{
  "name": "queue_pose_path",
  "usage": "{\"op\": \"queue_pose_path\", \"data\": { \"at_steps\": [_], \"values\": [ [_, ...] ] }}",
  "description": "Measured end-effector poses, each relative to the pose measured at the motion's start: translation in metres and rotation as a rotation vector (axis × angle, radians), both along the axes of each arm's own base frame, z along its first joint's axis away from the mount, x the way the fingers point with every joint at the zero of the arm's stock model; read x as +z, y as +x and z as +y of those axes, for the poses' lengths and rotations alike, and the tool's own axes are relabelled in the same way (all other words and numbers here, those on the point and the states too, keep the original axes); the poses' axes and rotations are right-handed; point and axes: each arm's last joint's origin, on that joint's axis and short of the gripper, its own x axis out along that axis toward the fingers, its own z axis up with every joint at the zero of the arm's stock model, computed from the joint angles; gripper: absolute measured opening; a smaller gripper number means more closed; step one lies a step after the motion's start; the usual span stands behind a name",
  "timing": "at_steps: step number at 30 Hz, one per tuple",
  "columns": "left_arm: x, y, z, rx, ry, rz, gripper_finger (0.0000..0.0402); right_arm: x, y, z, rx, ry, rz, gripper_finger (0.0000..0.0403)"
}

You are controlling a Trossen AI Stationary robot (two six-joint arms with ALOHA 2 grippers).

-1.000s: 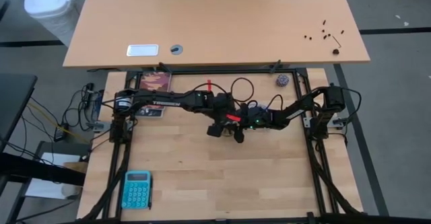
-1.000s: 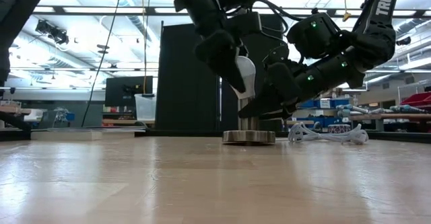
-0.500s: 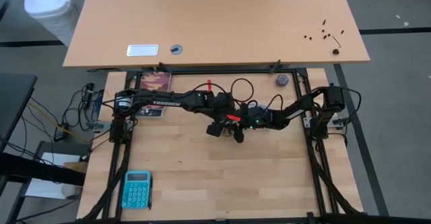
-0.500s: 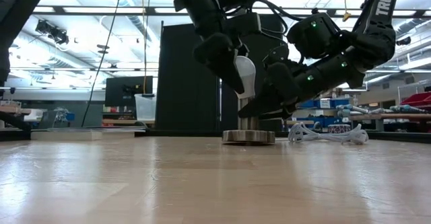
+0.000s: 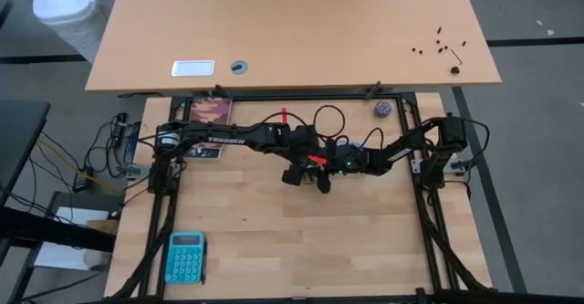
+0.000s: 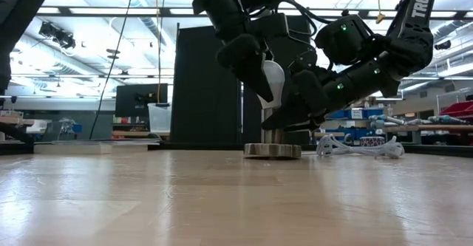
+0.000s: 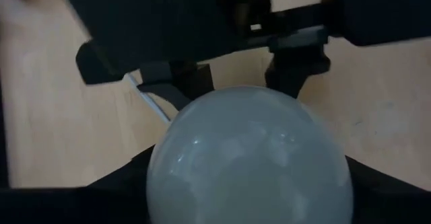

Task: Screw lightbulb
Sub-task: Insert the lightbulb into the desk lamp

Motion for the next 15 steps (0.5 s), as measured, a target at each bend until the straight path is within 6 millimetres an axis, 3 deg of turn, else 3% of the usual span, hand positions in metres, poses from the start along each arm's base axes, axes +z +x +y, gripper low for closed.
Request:
{"op": "queue_pose_path", "data": {
  "at_steps": [15],
  "values": [
    [0.0016,0.002,-0.0006,0.257,-0.215,-0.045,0.0266,0.0002,0.0002,0.0004,0.007,0.0,-0.002,0.0187]
  ]
}}
